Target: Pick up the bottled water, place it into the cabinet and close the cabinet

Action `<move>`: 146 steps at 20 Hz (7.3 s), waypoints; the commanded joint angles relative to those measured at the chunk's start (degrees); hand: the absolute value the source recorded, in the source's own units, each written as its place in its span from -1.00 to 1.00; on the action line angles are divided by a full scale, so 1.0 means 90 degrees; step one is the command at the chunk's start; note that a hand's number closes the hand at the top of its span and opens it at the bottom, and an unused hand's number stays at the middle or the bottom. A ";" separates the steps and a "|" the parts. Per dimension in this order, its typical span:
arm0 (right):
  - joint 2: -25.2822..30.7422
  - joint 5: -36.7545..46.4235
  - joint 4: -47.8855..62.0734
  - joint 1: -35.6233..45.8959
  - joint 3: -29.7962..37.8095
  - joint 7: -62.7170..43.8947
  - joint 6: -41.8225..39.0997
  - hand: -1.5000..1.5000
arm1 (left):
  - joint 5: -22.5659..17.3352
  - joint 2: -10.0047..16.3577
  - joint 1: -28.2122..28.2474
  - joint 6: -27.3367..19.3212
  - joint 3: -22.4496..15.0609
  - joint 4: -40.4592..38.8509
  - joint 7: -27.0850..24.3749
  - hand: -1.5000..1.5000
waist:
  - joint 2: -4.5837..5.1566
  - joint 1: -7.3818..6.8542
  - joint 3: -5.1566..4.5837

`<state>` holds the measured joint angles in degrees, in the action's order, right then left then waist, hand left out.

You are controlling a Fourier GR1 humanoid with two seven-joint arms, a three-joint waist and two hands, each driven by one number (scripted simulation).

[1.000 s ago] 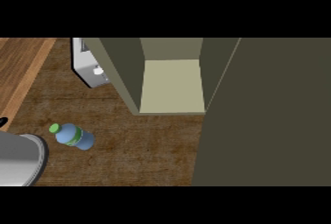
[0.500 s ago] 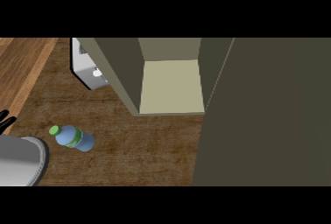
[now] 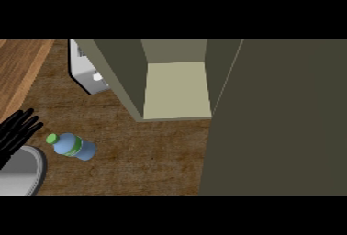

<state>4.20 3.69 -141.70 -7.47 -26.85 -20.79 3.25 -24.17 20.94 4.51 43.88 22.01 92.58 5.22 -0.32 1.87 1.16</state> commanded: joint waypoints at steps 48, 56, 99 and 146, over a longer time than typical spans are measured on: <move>0.0709 0.0297 -0.0072 0.0199 -0.0307 0.0043 0.0928 -1.00 | 0.3991 -0.0311 -0.3042 -0.1458 -0.1494 -0.7135 -0.7256 1.00 | 0.0059 -0.0087 -0.0146; 0.0896 0.0209 -0.0337 -0.0096 -0.0429 0.0075 0.1000 -1.00 | 0.3413 -0.2136 -0.2838 -0.4473 -0.0940 -0.6376 -0.6682 1.00 | -0.0021 -0.0199 -0.0122; 0.1538 -0.0142 -0.0862 -0.1111 -0.0470 0.0679 0.1105 -1.00 | -0.1034 -0.2327 -0.5668 -0.8585 -0.4753 -0.6034 -0.3598 1.00 | 0.0066 0.0035 -0.0132; 0.1475 -0.0616 -0.0092 -0.1225 0.0069 0.1682 0.0394 -1.00 | -0.0789 -0.2326 -0.7971 -0.6770 -0.3525 -0.9018 -0.5009 -1.00 | 0.0129 0.0178 -0.0131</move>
<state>17.27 -0.79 -141.83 -17.84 -26.40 -6.33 7.61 -30.37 0.13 -66.49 -24.31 -10.18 8.81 -40.39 1.07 3.78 -0.04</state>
